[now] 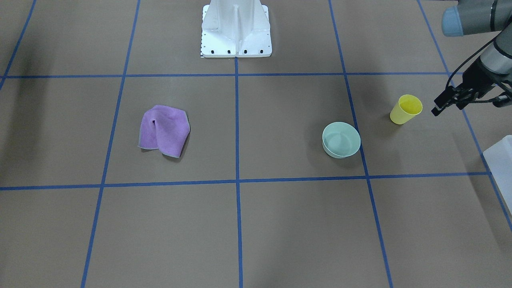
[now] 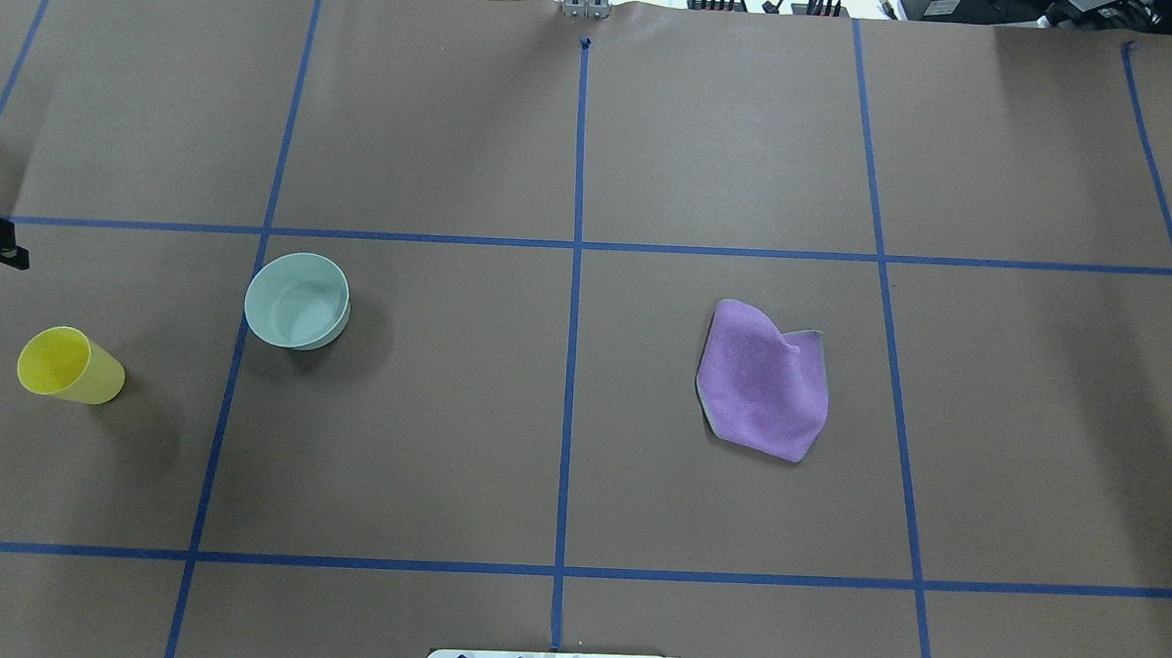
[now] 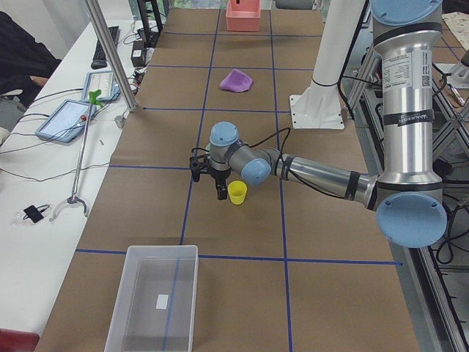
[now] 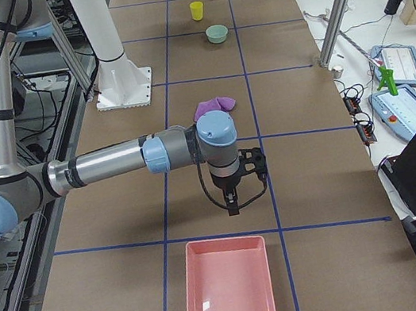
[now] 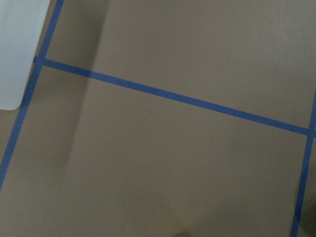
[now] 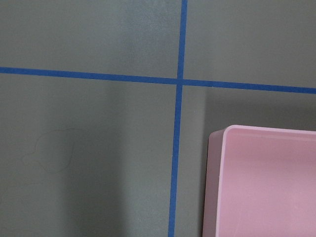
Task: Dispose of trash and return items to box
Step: 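Reach the left gripper down to the yellow cup and grasp it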
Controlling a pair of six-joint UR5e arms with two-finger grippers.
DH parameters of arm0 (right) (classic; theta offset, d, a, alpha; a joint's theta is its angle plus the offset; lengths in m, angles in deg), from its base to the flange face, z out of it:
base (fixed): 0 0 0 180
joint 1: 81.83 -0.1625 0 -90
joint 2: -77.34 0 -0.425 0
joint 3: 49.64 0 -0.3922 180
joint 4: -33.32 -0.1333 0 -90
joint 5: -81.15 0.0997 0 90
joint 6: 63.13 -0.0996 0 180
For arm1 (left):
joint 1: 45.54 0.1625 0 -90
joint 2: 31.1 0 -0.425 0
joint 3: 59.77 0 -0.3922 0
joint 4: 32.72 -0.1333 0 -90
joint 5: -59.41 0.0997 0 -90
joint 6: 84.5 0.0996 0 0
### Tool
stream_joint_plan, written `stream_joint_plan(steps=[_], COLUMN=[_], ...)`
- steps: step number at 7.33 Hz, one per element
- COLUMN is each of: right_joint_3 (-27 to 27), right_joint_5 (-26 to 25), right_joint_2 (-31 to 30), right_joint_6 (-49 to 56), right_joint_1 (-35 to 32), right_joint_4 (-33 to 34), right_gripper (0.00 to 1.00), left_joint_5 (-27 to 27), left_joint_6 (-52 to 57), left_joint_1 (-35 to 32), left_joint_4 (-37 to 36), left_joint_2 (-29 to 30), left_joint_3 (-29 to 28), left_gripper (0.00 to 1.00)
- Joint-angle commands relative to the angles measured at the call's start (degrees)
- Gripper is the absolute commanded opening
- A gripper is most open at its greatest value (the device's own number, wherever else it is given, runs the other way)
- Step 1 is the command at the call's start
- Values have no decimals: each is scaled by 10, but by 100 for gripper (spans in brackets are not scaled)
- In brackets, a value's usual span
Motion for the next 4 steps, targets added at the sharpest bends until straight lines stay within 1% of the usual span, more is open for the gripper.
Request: stream_joint_plan(steps=[1, 3, 4], right_joint_3=[0, 1, 0], right_joint_5=[0, 6, 15], right_joint_2=[0, 0, 0], right_joint_6=[-1, -1, -2], right_joint_1=[0, 0, 0], right_joint_4=[2, 2, 1], right_gripper=[100, 100, 100], left_joint_5=[7, 3, 2], left_joint_6=[-9, -10, -10], left_joint_1=[45, 76, 78], left_joint_4=[17, 27, 58], left_joint_2=[-5, -20, -44], left_joint_3=[-19, -15, -13], left_gripper=[98, 98, 98])
